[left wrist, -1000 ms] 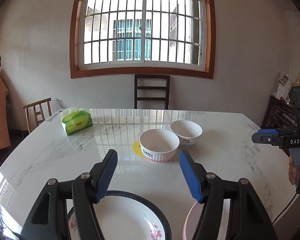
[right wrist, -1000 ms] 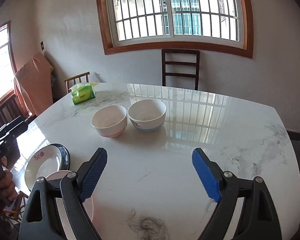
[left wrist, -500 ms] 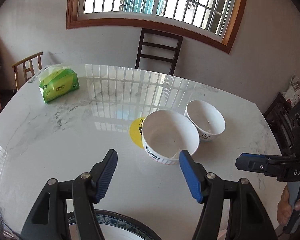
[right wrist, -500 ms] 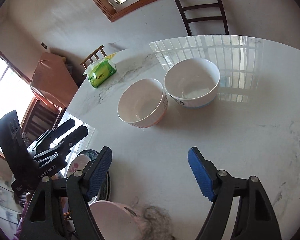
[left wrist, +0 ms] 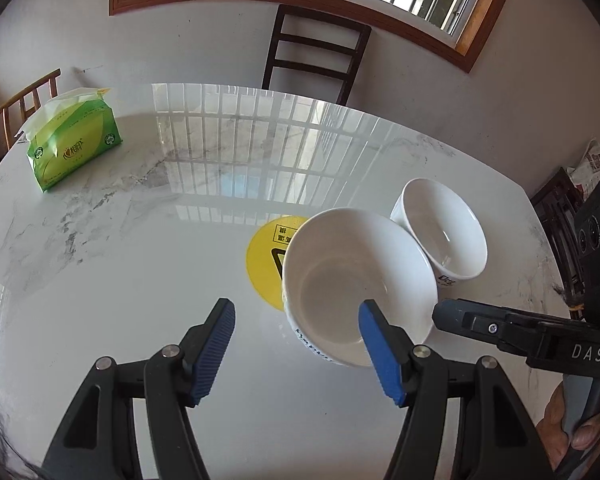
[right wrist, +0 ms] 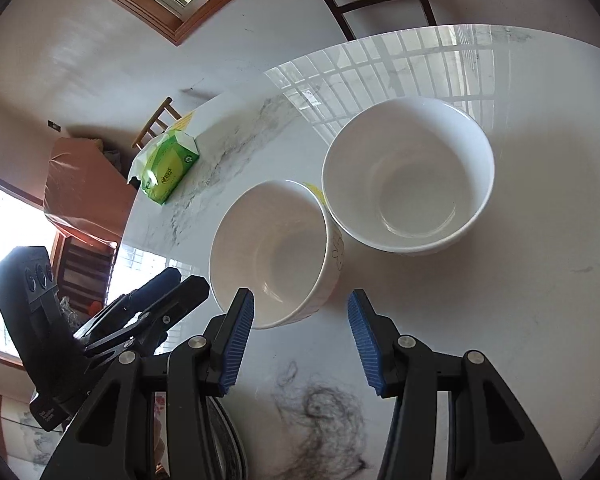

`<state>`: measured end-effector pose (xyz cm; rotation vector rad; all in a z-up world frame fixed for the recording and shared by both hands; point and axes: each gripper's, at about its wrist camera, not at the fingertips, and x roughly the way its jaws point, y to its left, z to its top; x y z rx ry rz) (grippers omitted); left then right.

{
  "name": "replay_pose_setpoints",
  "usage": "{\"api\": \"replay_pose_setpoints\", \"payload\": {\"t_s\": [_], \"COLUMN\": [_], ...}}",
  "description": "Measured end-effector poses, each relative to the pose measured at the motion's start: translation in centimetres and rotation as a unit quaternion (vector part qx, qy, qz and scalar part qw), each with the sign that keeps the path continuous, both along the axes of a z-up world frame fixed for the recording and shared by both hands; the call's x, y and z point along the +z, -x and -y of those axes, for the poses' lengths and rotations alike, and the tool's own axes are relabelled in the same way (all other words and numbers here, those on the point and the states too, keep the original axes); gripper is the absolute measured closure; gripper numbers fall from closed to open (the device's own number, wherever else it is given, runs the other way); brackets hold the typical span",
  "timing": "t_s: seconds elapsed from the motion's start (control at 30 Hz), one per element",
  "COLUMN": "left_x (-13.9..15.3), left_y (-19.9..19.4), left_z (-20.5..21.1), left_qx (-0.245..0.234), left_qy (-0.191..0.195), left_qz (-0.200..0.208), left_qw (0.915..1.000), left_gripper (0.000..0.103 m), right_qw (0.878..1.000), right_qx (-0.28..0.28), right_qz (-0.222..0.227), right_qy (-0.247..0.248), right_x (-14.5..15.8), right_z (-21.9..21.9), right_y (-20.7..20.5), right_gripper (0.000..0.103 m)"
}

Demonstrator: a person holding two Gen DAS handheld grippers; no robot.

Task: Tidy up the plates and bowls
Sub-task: 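Move both grippers to the white 'Rabbit' bowl and grasp its rim, then lift the white 'Rabbit' bowl and carry it over the pink bowl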

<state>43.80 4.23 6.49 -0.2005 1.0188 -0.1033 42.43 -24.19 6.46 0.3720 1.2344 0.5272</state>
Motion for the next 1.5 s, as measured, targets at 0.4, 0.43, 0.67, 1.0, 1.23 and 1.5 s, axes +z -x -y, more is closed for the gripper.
{"api": "replay_pose_setpoints", "payload": {"t_s": [0.4, 0.43, 0.67, 1.0, 1.23, 1.5], "left_x": [-3.1, -3.0, 0.5, 7.2, 9.0, 9.3], "left_y": [-1.0, -0.9, 2.8, 12.9, 17.8, 23.7], "left_z": [0.6, 0.6, 1.8, 5.7, 7.4, 8.4], "left_qx": [0.024, 0.024, 0.018, -0.023, -0.040, -0.066], "left_qy": [-0.029, -0.030, -0.029, -0.023, -0.012, -0.009], "left_qz": [-0.043, -0.044, -0.016, 0.053, 0.067, 0.073], "left_qw": [0.9984, 0.9983, 0.9993, 0.9981, 0.9969, 0.9951], "left_gripper": [0.088, 0.089, 0.086, 0.082, 0.082, 0.082], "right_qw": [1.000, 1.000, 1.000, 0.999, 0.999, 0.998], "right_qx": [0.020, 0.019, 0.023, 0.026, 0.021, 0.031], "right_qz": [-0.018, -0.019, -0.015, 0.016, 0.030, 0.033], "right_qy": [0.005, 0.004, -0.004, -0.034, -0.034, -0.040], "right_x": [-2.6, -2.5, -1.2, 4.5, 6.7, 6.8], "right_z": [-2.1, -2.0, -0.9, 3.5, 6.5, 7.7], "right_y": [-1.1, -1.0, 0.0, 6.5, 12.7, 18.5], "right_gripper": [0.084, 0.085, 0.088, 0.090, 0.089, 0.089]}}
